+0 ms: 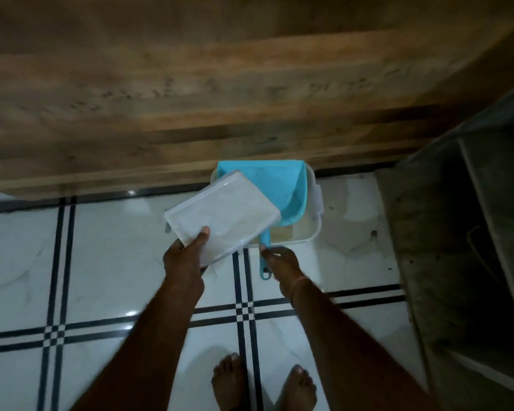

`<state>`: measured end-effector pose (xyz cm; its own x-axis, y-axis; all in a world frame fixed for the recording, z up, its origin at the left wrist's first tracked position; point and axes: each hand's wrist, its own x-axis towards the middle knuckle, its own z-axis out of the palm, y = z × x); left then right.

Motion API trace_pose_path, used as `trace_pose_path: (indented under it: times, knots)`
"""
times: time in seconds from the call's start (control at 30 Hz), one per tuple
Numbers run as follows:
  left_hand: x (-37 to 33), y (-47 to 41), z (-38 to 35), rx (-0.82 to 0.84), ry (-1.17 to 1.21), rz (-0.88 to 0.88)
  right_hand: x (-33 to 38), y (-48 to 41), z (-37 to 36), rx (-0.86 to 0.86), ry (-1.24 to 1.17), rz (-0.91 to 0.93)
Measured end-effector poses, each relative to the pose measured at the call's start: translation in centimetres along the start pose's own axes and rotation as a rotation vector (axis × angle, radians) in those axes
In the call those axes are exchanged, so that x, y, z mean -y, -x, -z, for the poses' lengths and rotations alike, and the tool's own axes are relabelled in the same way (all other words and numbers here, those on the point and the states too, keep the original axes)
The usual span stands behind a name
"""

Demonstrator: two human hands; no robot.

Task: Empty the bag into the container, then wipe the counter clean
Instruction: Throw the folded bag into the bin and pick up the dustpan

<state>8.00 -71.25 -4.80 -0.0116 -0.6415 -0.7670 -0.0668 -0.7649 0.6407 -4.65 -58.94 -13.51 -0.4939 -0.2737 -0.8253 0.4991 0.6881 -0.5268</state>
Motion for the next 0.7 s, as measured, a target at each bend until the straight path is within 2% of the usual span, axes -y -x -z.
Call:
trace_pose_path:
  times: [0.17,0.3,0.4,0.47,0.57,0.7]
  knots:
    - [-0.6,1.5,-1.0,-0.028,0.013,0.034,-2.1,3.4,4.1,-0.164,-0.115,0.142]
    - [-1.1,2.3,-3.2,-0.067,0.029,0.04,-4.7,9.0,10.1,-0.319,-0.091,0.262]
    - [-0.6,1.6,-5.7,-0.126,0.01,0.023,-7.1,11.0,13.4,-0.423,-0.15,0.236]
    - [0.0,0.9,-7.4,-0.134,-0.002,0.021,-9.0,11.5,14.8,-0.469,-0.106,0.24]
    - [1.2,-0.4,-9.8,-0.099,-0.061,0.026,-11.5,11.1,15.2,-0.486,-0.1,0.259]
    - [2.7,-2.4,-11.0,0.12,-0.182,0.144,-13.4,10.5,14.7,-0.513,-0.14,0.275]
